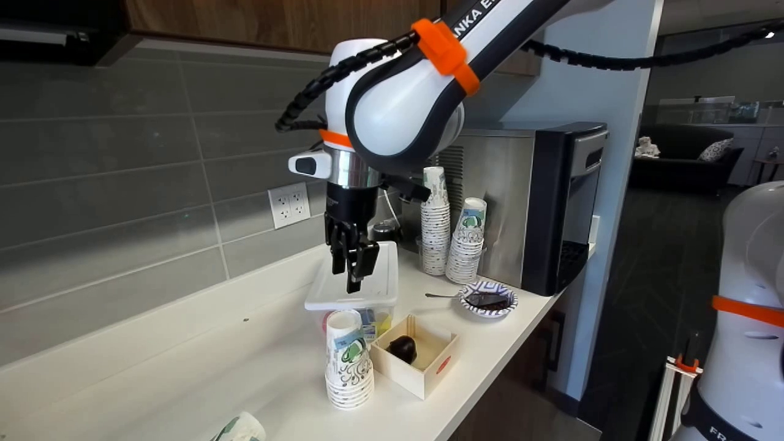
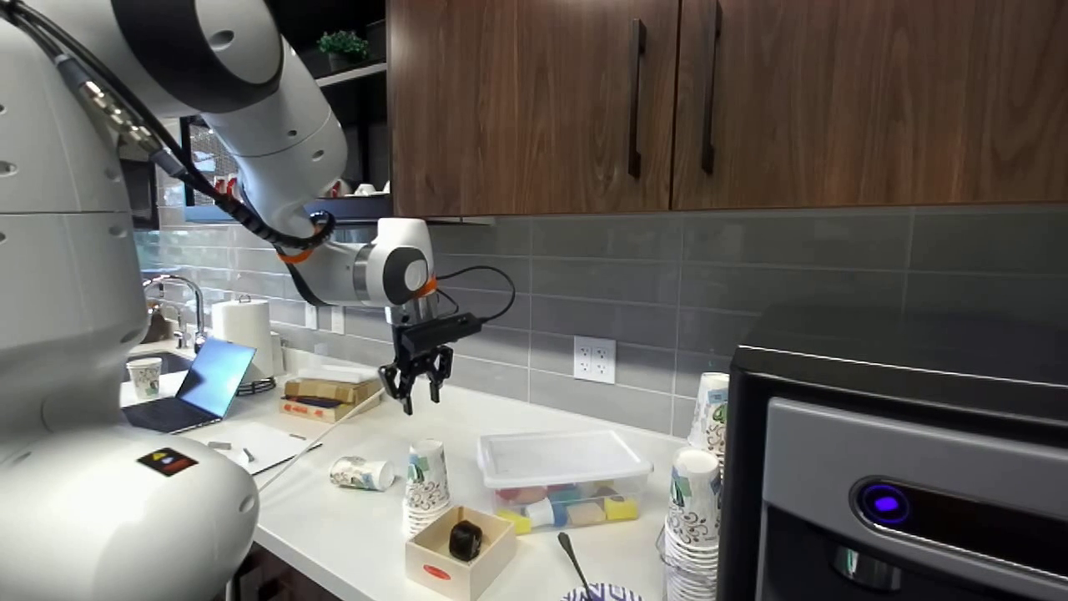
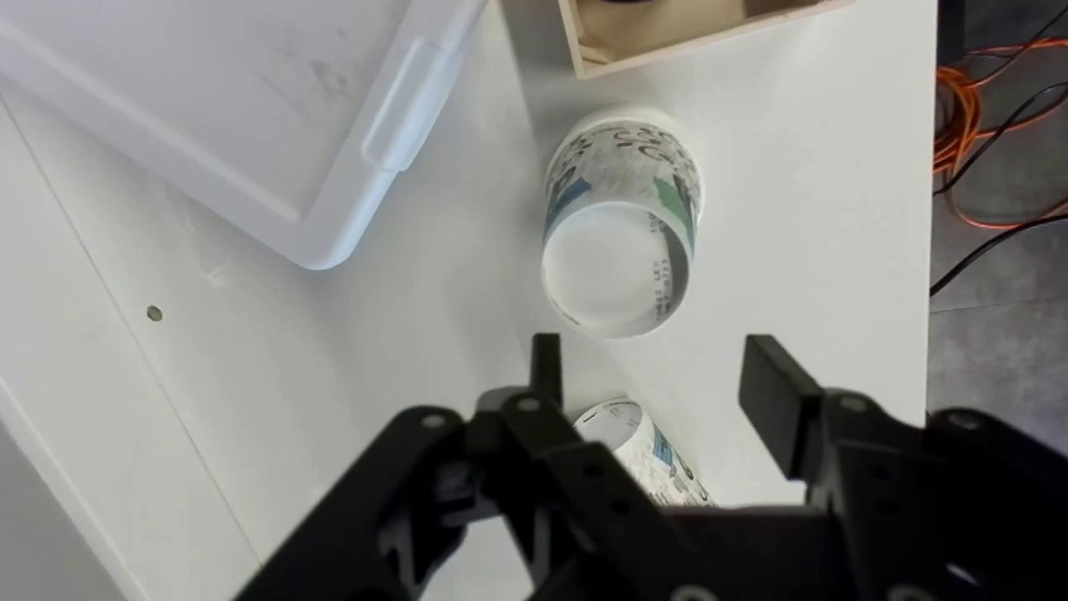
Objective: Remove some paper cups from the pile on the right and put them on the paper cups on the left
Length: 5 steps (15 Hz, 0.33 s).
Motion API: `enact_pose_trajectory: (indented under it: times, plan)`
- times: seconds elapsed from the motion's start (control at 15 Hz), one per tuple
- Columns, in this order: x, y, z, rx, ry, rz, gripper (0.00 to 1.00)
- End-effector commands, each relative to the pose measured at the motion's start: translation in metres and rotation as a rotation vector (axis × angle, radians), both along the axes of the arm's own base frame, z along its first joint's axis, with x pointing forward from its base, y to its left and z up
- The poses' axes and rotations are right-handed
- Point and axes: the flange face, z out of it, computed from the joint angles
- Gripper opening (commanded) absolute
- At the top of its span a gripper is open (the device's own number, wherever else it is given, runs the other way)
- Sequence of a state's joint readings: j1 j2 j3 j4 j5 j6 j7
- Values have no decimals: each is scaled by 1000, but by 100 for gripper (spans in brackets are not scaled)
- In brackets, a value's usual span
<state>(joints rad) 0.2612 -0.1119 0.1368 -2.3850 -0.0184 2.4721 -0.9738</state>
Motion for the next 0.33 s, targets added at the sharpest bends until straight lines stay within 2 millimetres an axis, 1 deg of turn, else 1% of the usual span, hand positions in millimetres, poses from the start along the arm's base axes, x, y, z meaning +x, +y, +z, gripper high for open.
enact_pose_trajectory:
  times: [0.0,0.07,0.27]
  plan:
    - [9,-3,2,21,4,10,90]
    - [9,-4,2,21,6,10,99]
    - [12,-7,-2,4,29,9,100]
